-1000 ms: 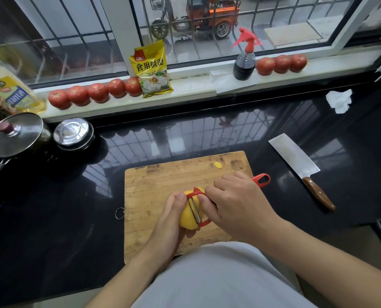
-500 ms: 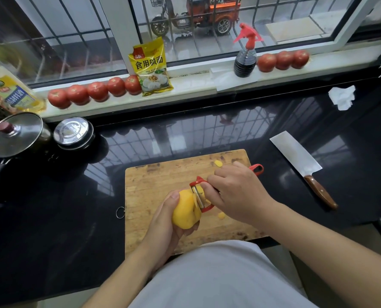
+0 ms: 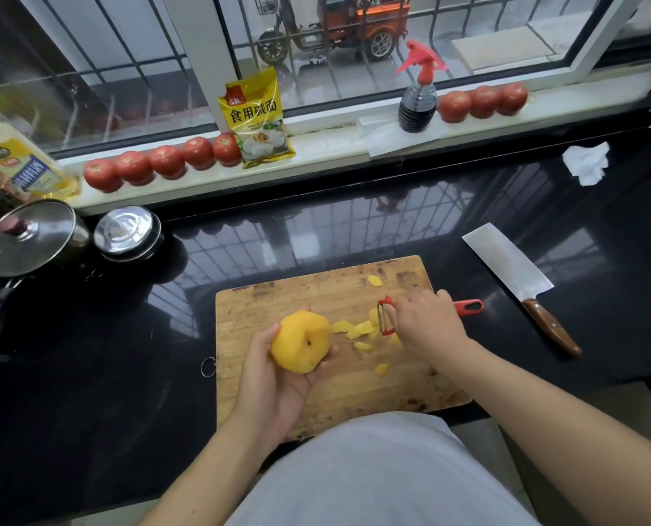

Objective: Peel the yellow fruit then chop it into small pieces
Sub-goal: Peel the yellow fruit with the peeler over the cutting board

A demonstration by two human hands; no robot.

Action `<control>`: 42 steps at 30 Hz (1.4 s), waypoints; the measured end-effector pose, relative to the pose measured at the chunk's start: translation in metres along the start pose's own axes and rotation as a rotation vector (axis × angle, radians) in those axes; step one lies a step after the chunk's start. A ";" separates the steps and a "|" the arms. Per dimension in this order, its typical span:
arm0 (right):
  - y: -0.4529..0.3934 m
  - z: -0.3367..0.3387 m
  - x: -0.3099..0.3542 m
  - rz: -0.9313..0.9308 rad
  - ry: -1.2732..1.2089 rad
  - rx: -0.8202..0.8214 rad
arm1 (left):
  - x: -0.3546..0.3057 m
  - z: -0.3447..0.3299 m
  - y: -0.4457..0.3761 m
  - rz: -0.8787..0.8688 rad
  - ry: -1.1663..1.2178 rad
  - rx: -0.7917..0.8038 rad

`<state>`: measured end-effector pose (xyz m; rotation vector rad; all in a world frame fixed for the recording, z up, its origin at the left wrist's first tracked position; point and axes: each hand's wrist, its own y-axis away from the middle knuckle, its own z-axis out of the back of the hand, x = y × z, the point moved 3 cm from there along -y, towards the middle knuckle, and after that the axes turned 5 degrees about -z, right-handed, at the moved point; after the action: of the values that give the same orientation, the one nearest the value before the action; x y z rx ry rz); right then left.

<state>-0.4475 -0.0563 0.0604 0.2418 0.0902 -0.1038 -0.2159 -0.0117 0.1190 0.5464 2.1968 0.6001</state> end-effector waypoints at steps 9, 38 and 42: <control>0.019 0.028 0.014 -0.030 0.090 0.015 | 0.003 -0.001 0.003 0.111 0.107 -0.011; 0.081 0.114 0.020 0.187 -0.491 -0.679 | -0.036 -0.013 0.022 -0.530 -0.864 0.119; 0.086 0.120 0.032 0.221 -0.410 -0.720 | -0.034 -0.019 0.021 -0.570 -0.924 0.111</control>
<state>-0.3966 -0.0055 0.1935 -0.4902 -0.3063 0.1029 -0.2056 -0.0186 0.1616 0.1608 1.3872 -0.0953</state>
